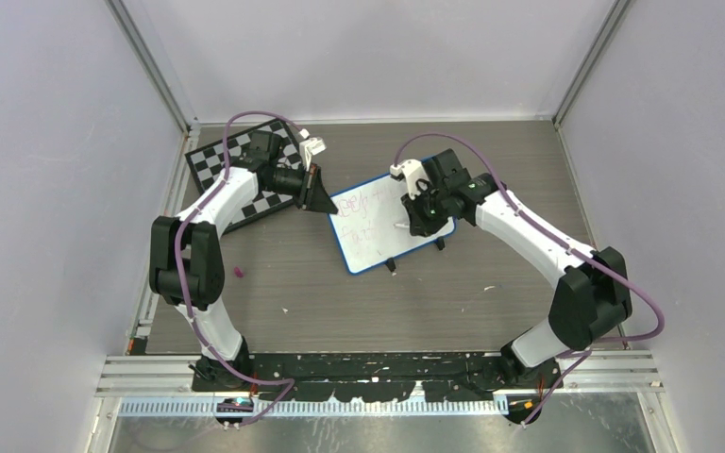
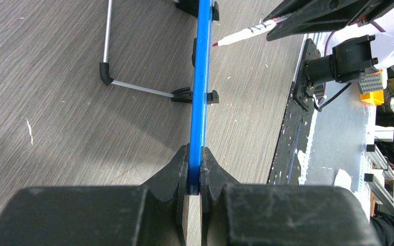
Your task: Write a sentence on the whiteboard
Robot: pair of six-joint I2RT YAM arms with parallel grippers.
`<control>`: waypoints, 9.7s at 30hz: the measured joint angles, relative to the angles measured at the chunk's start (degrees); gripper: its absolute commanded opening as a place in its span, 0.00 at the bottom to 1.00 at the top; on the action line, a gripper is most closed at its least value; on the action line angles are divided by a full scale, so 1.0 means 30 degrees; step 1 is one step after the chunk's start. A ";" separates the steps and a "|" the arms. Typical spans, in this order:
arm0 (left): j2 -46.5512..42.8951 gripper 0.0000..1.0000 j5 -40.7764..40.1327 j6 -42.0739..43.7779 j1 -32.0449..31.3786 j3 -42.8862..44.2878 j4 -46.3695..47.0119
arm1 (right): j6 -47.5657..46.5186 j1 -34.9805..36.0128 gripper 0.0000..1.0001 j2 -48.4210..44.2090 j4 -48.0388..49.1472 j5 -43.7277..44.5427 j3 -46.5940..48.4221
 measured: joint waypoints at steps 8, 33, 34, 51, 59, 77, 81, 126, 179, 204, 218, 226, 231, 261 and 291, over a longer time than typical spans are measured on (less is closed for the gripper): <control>0.0000 0.00 0.0000 0.0000 0.0000 0.0000 0.0000 | -0.0175 -0.0627 0.00 -0.0510 -0.0087 -0.0087 0.0270; 0.0000 0.00 -0.0022 -0.0022 0.0000 0.0000 0.0000 | -0.0226 -0.0605 0.00 0.0415 -0.0321 0.0845 0.1020; 0.0000 0.00 -0.0022 -0.0022 0.0007 0.0000 0.0000 | -0.0233 -0.0634 0.00 0.0408 -0.0379 0.0940 0.1020; 0.0000 0.00 -0.0007 0.0000 0.0000 0.0000 0.0000 | -0.0350 -0.1180 0.00 0.0022 -0.0568 0.1064 0.0998; 0.0000 0.00 -0.0007 0.0007 0.0000 0.0000 0.0000 | -0.0350 -0.1253 0.00 -0.0095 -0.0342 0.0430 0.1268; 0.0000 0.00 -0.0029 0.0007 0.0000 0.0000 -0.0007 | -0.0372 -0.1253 0.00 0.0255 -0.0277 0.0138 0.0707; 0.0000 0.00 -0.0022 0.0007 0.0000 0.0000 -0.0007 | -0.0437 -0.1253 0.00 0.0240 -0.0459 0.0109 0.0350; 0.0000 0.00 -0.0015 0.0015 0.0000 0.0000 -0.0022 | -0.1348 -0.1632 0.00 -0.0015 -0.0758 0.1384 0.0160; 0.0007 0.00 -0.0029 0.0044 0.0000 0.0036 -0.0087 | -0.1282 -0.2543 0.00 0.0080 -0.0838 0.1180 0.1071; 0.0029 0.00 -0.0015 0.0044 0.0000 0.0036 -0.0087 | -0.1756 -0.2878 0.00 0.0066 -0.1231 0.1851 0.0685; 0.0029 0.00 -0.0022 0.0051 0.0000 0.0036 -0.0087 | -0.1341 -0.2710 0.00 0.0066 -0.1129 0.1829 0.1122; 0.0029 0.00 -0.0015 0.0051 0.0000 0.0036 -0.0087 | -0.1326 -0.2222 0.00 0.0066 -0.1064 0.1829 0.1188; 0.0036 0.00 -0.0015 0.0058 0.0000 0.0036 -0.0087 | -0.1333 -0.2069 0.00 0.0066 -0.1056 0.1836 0.1188; 0.0066 0.00 -0.0015 0.0051 0.0000 0.0080 -0.0138 | -0.1501 -0.3162 0.00 -0.0051 -0.1020 0.1632 0.0488; 0.0066 0.00 -0.0015 0.0051 0.0000 0.0080 -0.0138 | -0.1800 -0.3512 0.00 0.0000 -0.0889 0.2273 0.1246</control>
